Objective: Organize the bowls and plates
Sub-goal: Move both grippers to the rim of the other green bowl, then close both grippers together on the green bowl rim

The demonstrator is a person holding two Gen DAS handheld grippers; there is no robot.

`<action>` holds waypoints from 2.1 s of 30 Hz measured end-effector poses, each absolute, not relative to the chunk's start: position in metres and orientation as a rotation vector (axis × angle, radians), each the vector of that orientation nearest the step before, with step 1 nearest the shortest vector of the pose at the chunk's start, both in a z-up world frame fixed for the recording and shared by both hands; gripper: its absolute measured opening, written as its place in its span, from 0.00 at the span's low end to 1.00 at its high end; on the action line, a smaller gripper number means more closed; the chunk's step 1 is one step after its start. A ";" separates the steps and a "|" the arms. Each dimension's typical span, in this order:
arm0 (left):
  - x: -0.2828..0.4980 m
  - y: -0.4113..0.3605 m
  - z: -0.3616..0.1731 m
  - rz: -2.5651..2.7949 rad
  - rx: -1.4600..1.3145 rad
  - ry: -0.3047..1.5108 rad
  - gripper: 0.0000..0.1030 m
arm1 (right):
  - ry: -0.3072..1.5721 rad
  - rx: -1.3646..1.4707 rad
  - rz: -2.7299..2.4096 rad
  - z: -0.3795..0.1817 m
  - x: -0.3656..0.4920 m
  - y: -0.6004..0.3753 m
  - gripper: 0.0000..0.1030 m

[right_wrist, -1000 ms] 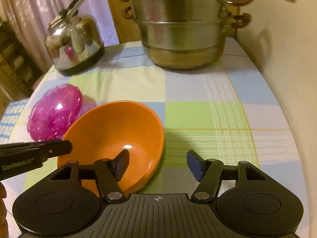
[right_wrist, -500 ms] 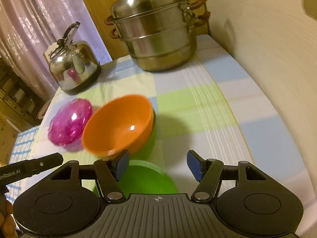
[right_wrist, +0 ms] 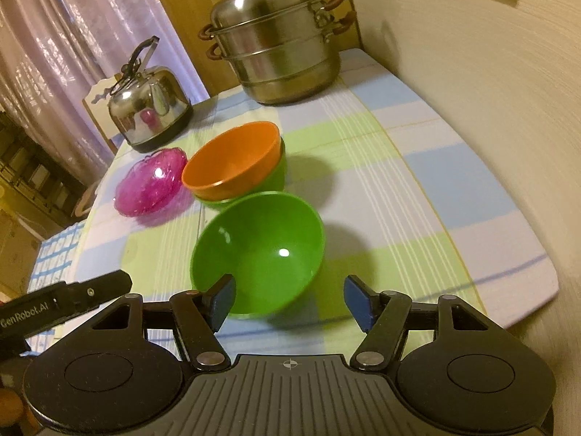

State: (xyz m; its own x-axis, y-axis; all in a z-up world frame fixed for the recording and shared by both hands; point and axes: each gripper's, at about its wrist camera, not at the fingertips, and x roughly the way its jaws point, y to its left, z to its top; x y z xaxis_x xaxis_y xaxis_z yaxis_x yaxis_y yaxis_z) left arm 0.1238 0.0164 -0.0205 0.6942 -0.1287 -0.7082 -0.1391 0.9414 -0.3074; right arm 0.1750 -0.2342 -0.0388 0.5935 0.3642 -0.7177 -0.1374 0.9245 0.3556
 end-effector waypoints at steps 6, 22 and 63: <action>0.108 0.011 -0.032 0.015 -0.350 0.840 0.80 | 0.901 0.274 0.280 -0.043 0.151 -0.243 0.65; 0.102 0.011 -0.034 -0.018 -0.358 0.841 0.82 | 0.908 0.290 0.270 -0.048 0.143 -0.245 0.65; 0.228 0.010 -0.100 -0.082 -0.384 0.944 0.17 | 0.994 0.277 0.267 -0.103 0.256 -0.238 0.21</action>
